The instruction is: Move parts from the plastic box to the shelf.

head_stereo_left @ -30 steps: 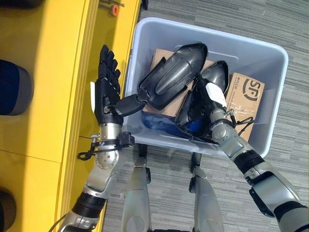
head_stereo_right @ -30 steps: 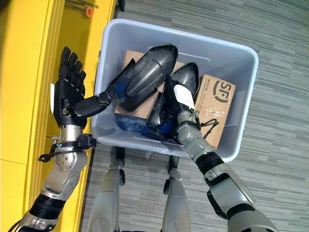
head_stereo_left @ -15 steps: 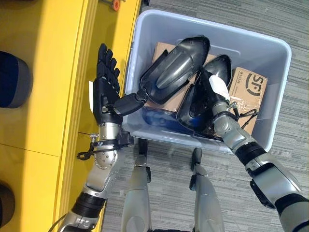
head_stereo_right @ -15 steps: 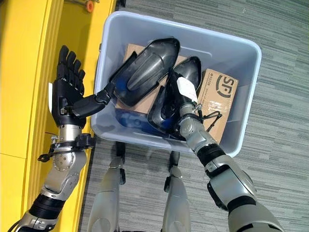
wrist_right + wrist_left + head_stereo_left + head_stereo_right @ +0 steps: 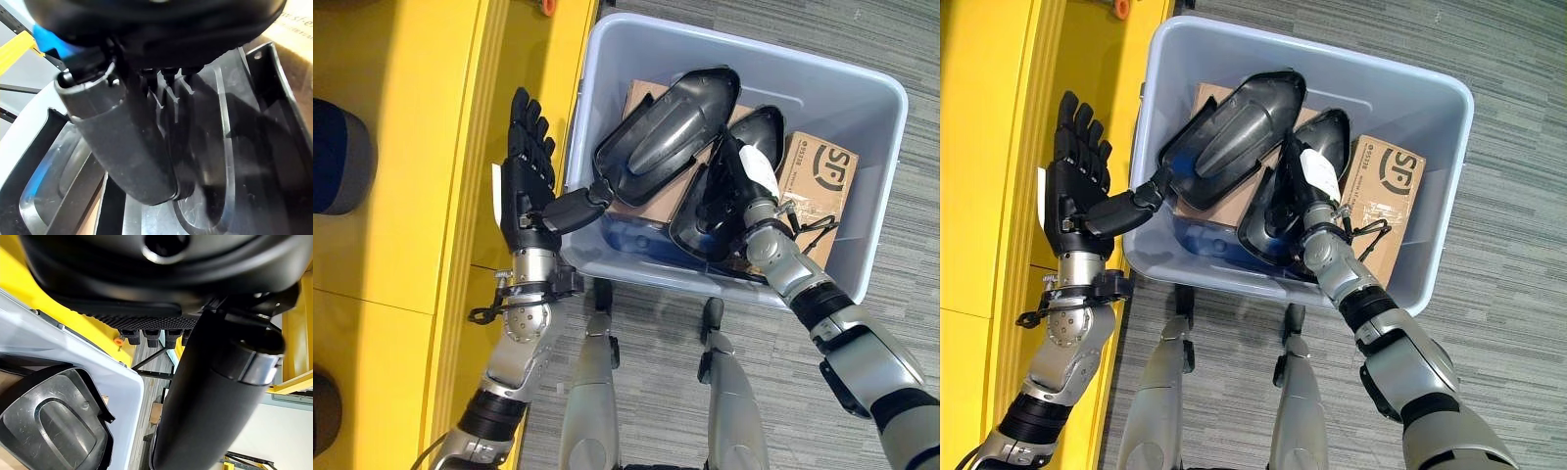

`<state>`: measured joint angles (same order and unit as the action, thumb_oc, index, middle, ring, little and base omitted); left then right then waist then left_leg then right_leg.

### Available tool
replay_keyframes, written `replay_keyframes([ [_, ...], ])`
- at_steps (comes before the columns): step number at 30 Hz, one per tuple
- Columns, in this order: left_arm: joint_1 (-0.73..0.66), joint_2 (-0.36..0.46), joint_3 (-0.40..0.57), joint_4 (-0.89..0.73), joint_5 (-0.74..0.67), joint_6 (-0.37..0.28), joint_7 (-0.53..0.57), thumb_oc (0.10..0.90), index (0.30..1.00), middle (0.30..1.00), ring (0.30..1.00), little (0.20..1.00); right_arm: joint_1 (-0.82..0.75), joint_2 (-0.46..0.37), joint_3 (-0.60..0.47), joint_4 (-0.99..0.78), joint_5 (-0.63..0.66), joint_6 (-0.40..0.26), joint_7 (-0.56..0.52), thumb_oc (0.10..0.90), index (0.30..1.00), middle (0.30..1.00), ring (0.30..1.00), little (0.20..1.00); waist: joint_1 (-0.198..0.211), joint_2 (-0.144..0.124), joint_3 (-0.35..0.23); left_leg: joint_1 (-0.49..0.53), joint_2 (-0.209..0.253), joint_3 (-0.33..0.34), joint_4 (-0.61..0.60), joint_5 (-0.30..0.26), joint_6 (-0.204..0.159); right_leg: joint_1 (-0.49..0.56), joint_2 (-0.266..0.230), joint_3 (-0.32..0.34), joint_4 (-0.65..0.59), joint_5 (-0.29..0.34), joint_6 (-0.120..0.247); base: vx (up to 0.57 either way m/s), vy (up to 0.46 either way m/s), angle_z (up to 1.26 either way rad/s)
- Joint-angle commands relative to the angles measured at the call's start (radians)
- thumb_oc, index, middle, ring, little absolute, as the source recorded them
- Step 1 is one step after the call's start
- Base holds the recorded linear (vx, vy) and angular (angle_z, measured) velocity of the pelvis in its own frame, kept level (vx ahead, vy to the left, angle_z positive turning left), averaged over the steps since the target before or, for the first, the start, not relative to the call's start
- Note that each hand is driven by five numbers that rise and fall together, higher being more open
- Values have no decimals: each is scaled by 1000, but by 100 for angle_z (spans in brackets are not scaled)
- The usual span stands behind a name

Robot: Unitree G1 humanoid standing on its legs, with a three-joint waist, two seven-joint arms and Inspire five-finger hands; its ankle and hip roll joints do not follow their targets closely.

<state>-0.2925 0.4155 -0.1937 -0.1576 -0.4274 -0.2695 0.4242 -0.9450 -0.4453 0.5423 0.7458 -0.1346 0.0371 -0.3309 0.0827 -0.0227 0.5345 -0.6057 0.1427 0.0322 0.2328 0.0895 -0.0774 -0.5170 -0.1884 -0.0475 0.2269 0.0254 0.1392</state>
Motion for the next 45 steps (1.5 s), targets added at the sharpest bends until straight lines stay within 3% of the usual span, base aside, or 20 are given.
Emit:
replay_keyframes([
  [1,-55,36,21,-167,21,-119,-13,900,1000,1000,1000,1000,-194,-18,14,-149,7,-65,2,900,1000,1000,1000,1000,35,30,-15,4,26,18,27,-41,7,86,-4,-22,72,-116,-34,8,-1,3],
  [8,-57,18,24,-152,37,-98,2,900,1000,1000,1000,1000,-84,-21,-57,-353,65,-92,-3,900,1000,1000,1000,1000,19,22,-15,12,30,21,40,-50,9,88,-2,-22,88,-126,-39,14,2,6],
  [20,-51,11,45,-145,49,-76,24,900,1000,1000,1000,1000,61,-60,-157,-641,26,-119,-18,900,1000,1000,1000,1000,-10,4,-15,18,42,27,48,-55,8,83,5,-15,101,-134,-42,2,-1,1],
  [45,-49,18,66,-170,88,-64,32,900,1000,1000,1000,1000,58,-170,-222,-770,-129,-101,-47,900,1000,1000,1000,1000,-36,-10,-27,12,47,32,57,-69,7,73,12,-4,107,-138,-44,0,0,0],
])
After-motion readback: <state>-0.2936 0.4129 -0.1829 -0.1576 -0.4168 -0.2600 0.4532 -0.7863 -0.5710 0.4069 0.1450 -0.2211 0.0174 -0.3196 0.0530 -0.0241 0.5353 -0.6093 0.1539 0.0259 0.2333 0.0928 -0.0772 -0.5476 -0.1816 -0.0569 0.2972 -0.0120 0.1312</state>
